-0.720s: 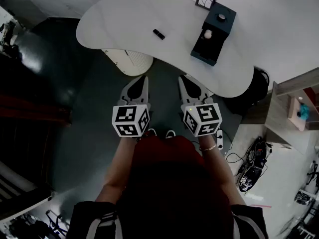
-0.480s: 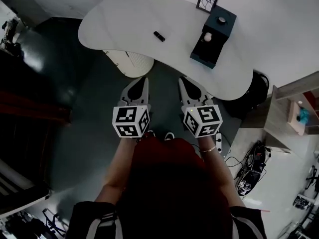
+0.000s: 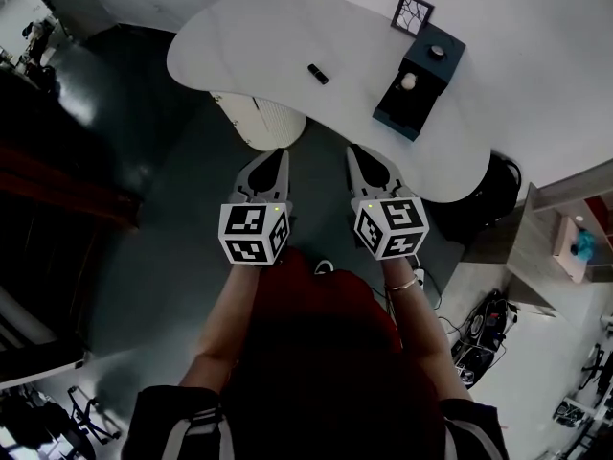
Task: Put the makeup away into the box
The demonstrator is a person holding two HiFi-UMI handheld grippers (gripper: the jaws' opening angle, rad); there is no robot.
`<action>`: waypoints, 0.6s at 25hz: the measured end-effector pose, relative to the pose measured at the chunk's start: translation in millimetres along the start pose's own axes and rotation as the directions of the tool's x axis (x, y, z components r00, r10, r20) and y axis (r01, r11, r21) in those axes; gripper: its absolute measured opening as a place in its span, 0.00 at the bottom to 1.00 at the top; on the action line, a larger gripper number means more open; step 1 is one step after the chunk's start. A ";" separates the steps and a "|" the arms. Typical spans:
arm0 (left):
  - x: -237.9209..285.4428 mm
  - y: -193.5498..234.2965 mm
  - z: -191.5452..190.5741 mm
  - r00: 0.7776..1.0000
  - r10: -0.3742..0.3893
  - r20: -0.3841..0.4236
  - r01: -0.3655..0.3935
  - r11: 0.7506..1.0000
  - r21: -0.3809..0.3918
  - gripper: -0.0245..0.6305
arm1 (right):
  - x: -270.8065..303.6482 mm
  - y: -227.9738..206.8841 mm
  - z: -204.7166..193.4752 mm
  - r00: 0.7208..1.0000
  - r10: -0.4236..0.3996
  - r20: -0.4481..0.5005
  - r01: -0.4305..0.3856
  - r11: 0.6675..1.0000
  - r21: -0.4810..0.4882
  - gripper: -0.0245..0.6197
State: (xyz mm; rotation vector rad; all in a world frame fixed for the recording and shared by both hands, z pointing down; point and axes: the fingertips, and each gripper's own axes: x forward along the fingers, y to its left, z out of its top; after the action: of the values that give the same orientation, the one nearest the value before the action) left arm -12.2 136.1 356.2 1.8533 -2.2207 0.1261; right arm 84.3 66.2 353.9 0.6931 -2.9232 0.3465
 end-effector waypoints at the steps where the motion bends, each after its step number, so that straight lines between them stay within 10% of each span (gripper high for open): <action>1: -0.7 0.8 1.0 1.000 0.003 0.003 -0.003 1.000 0.001 0.07 | 1.3 1.1 0.7 1.000 0.005 0.000 -0.005 1.000 -0.004 0.06; 15: 35.0 33.0 -1.4 1.000 0.024 -0.017 -0.024 1.000 -0.014 0.07 | 47.1 -10.9 0.2 0.999 0.012 -0.032 -0.012 1.000 -0.013 0.06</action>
State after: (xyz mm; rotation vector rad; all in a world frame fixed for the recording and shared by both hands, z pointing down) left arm -50.0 109.1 369.0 1.8115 -2.2273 0.1300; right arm 47.3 36.4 363.6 0.6621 -2.8978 0.3357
